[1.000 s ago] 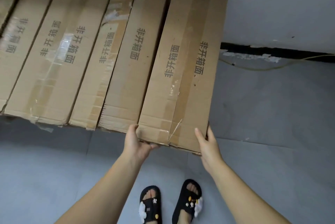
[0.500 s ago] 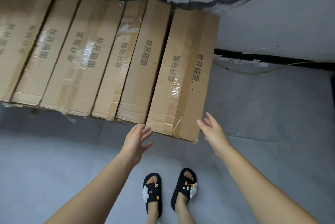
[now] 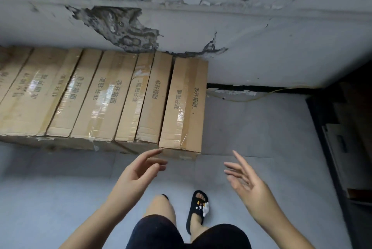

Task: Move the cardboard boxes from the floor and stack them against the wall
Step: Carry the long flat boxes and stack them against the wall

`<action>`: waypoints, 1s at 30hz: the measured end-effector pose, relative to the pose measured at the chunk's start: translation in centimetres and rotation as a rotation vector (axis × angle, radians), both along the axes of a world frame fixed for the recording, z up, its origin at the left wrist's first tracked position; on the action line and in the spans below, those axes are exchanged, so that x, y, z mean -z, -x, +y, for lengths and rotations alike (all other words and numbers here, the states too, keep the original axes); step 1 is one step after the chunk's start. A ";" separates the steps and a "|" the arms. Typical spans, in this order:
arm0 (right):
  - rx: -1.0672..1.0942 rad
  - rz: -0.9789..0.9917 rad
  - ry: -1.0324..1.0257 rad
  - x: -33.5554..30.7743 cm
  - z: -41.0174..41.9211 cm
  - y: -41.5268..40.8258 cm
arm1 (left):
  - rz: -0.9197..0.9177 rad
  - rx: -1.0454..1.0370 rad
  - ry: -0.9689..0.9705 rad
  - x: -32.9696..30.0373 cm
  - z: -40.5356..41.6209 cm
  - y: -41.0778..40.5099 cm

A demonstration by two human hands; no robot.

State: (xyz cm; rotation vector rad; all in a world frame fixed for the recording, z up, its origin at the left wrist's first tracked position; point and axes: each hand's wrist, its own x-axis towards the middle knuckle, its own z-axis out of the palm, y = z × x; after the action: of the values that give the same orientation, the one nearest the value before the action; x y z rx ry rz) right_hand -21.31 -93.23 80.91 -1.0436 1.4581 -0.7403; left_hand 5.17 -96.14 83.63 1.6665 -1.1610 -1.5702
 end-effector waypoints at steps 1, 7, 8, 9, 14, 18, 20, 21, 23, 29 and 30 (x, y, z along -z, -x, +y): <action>0.031 -0.004 -0.012 -0.5 1.6 -0.4 | 0.001 0.022 -0.004 -0.3 1.0 0.0; 0.388 0.017 0.032 -1.4 9.3 -5.9 | 0.051 0.291 0.006 -0.1 3.0 -1.9; 0.450 0.019 0.059 -1.4 10.2 -7.2 | 0.058 0.340 0.018 -0.1 2.8 -2.5; 0.511 0.032 0.077 -1.3 11.0 -8.7 | 0.061 0.385 0.023 -0.1 2.4 -3.2; 0.822 0.090 0.101 -1.5 15.0 -15.5 | 0.097 0.625 0.044 -0.5 0.8 -5.4; 1.144 0.091 0.121 -2.6 19.6 -19.5 | 0.152 0.843 0.101 -1.2 1.5 -4.6; 1.333 0.088 0.120 -3.3 22.0 -21.3 | 0.176 0.958 0.120 -1.8 2.3 -3.7; 1.414 0.096 0.120 -3.6 23.2 -22.2 | 0.188 1.015 0.130 -2.1 2.9 -3.1; 1.576 0.093 0.123 -4.0 25.8 -23.9 | 0.211 1.129 0.154 -2.2 4.5 -2.0; 1.940 0.162 0.113 -4.8 35.3 -30.1 | 0.268 1.511 0.161 -2.2 13.7 0.3; 1.979 0.181 0.079 -4.9 37.3 -31.5 | 0.271 1.568 0.167 -2.2 15.9 0.5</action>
State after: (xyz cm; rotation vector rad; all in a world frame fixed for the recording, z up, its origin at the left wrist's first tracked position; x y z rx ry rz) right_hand 10.20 -55.96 85.77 0.7384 2.3516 -2.0010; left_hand 4.65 -80.24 85.83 0.1234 -2.5453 -2.2108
